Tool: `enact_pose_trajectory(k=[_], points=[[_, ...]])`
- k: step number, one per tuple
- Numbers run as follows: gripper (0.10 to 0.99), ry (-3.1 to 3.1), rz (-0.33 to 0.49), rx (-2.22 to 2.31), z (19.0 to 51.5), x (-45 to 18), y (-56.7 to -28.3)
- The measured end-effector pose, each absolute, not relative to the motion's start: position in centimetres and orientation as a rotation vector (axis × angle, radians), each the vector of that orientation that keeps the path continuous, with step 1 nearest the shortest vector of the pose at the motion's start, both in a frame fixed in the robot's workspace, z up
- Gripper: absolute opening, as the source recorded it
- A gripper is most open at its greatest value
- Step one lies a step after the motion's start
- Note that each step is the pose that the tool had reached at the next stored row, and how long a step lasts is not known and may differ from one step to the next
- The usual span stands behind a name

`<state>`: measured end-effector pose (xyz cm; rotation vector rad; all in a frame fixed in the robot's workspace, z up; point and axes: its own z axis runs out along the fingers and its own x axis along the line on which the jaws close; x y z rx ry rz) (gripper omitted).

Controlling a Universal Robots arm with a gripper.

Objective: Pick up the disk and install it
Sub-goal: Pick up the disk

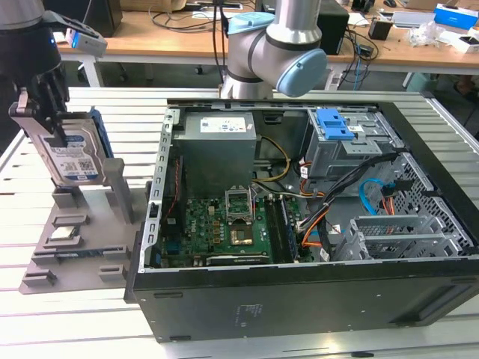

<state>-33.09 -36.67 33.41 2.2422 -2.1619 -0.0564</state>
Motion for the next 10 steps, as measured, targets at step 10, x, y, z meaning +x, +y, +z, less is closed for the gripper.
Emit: enact_pose_trajectory(k=[10], points=[[0.365, -2.162, -0.056, 2.242, 34.6, -33.1, -36.6]])
